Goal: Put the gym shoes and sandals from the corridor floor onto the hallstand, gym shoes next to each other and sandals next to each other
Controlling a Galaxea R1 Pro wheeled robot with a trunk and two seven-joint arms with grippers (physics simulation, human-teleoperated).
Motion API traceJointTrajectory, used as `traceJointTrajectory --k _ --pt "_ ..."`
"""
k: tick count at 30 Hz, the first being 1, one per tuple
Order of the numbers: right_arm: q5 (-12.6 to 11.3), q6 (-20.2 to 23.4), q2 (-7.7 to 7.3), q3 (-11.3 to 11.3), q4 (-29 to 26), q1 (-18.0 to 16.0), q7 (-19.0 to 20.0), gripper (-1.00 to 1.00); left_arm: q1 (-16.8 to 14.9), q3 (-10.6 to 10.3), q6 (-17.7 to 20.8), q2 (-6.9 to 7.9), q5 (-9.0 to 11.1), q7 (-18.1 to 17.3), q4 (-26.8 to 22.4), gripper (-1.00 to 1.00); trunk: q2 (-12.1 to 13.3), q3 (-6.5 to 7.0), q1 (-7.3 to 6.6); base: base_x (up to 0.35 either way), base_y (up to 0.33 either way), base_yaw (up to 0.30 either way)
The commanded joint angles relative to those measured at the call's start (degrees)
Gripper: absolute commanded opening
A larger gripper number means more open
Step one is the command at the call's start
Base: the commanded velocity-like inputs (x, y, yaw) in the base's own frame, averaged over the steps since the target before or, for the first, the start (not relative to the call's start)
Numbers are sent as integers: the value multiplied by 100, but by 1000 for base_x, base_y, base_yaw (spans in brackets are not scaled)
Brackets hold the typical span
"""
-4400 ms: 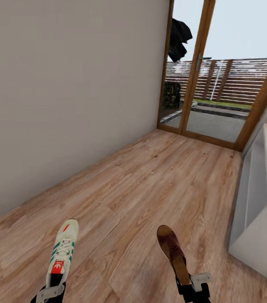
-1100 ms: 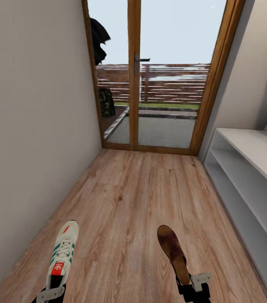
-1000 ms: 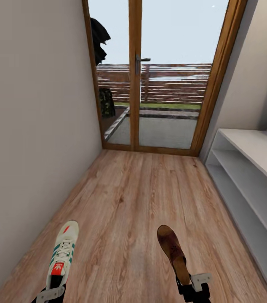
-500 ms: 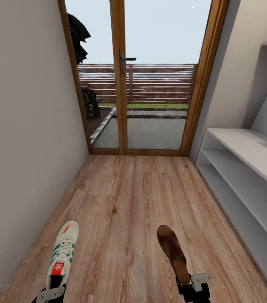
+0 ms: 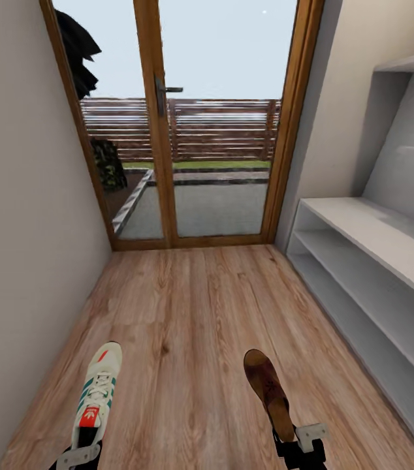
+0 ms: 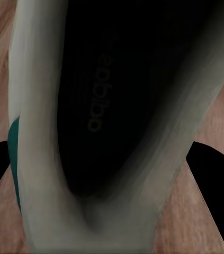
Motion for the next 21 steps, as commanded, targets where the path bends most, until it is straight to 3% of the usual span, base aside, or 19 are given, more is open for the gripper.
traceJointTrajectory --k 1,21 --pt "26 -17 4 -47 5 -5 26 -100 -6 49 -23 -8 -53 -42 -1 -100 -2 -5 2 298 213 -265" --pt "26 -17 7 -47 2 -5 26 -100 -6 49 -23 -8 -53 -42 -1 -100 -2 -5 2 324 134 -267"
